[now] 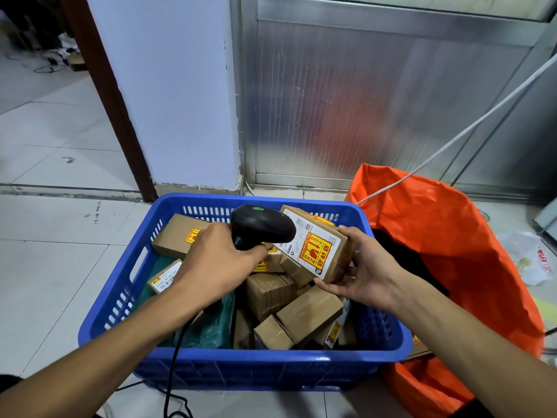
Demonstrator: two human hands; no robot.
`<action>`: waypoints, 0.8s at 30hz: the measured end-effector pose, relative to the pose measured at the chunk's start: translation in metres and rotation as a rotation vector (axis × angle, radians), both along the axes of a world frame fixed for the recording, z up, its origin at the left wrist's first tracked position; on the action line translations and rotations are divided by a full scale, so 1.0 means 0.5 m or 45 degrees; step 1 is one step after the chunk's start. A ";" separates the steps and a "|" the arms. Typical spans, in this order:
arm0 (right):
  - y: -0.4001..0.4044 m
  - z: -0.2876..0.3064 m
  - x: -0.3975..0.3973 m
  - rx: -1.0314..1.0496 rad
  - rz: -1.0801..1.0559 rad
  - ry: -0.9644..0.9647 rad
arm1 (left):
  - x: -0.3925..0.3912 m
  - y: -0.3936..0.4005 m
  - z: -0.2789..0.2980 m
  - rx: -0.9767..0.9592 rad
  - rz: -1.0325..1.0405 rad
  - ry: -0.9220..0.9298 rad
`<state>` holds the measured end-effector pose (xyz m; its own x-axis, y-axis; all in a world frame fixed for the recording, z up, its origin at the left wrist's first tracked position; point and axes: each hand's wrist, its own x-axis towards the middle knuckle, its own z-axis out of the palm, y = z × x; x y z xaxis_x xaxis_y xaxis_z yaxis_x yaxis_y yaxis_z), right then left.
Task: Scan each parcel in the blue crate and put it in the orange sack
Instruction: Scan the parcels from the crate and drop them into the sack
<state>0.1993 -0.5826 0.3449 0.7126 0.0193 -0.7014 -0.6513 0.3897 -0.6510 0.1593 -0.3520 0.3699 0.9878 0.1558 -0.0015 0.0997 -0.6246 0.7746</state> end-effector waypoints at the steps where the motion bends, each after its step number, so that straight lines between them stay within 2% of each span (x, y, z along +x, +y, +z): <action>1: 0.000 -0.001 0.000 0.001 0.001 0.000 | 0.001 0.001 -0.002 -0.007 0.002 0.005; 24: -0.024 0.000 0.028 0.005 -0.030 -0.023 | 0.008 0.009 -0.010 -0.028 -0.023 0.023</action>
<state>0.2133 -0.5947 0.3448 0.7255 0.0050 -0.6882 -0.6301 0.4072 -0.6612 0.1633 -0.3474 0.3649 0.9902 0.1377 -0.0227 0.1027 -0.6092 0.7863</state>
